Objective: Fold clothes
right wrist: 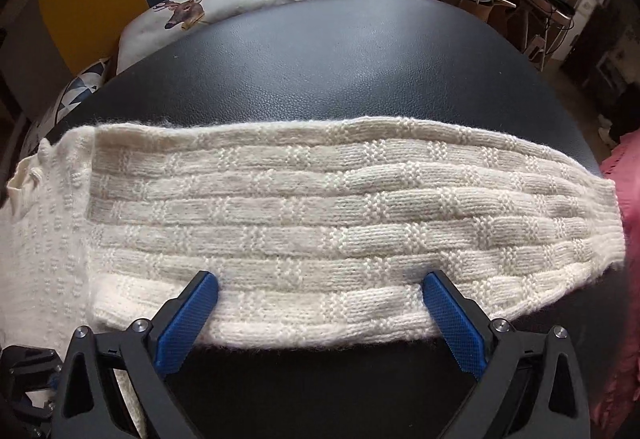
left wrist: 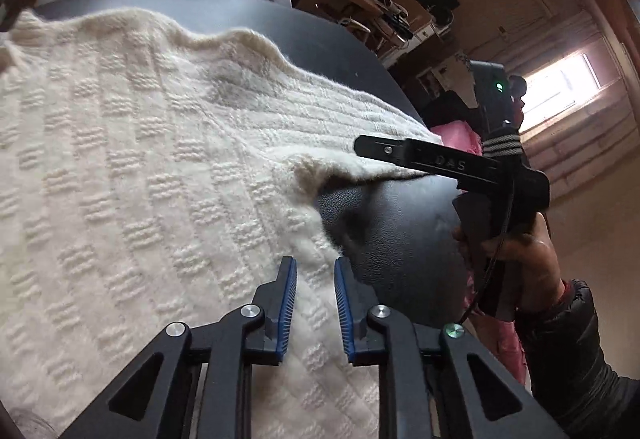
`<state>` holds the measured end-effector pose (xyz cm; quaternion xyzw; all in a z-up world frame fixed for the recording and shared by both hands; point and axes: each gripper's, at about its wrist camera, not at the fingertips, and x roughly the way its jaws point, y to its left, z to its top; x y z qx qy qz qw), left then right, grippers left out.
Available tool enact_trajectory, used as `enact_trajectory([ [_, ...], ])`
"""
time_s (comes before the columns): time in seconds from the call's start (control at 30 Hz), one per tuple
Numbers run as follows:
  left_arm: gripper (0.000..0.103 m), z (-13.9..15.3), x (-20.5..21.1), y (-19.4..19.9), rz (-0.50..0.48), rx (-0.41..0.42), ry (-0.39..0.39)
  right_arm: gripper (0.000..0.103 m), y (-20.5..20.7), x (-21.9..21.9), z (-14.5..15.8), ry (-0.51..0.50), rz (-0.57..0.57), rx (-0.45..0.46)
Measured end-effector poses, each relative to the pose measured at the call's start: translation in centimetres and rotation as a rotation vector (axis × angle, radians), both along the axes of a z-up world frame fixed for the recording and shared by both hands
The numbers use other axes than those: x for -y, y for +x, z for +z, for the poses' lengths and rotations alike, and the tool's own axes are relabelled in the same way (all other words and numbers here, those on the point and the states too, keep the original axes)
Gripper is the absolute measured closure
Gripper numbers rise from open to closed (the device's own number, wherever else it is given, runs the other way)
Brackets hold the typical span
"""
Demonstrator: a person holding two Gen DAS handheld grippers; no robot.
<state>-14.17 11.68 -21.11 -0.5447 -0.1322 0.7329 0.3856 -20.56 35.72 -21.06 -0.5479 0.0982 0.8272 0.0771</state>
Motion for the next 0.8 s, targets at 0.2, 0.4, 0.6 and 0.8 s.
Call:
enact_trajectory([
  [0.2, 0.083, 1.3, 9.7, 2.5, 0.234, -0.015, -0.012, 0.0, 5.0, 7.7, 5.1, -0.223, 0.347, -0.173],
  [0.4, 0.083, 1.3, 19.3, 7.5, 0.436, -0.041, -0.088, 0.0, 10.5, 18.0, 2.5, -0.259, 0.607, -0.052],
  [0.6, 0.094, -0.6, 26.1, 11.2, 0.544, -0.016, -0.097, 0.0, 12.2, 18.0, -1.6, -0.051, 0.515, 0.022],
  [0.8, 0.083, 0.5, 27.0, 12.9, 0.592, -0.027, -0.062, 0.0, 12.7, 18.0, -1.9, -0.007, 0.437, -0.007],
])
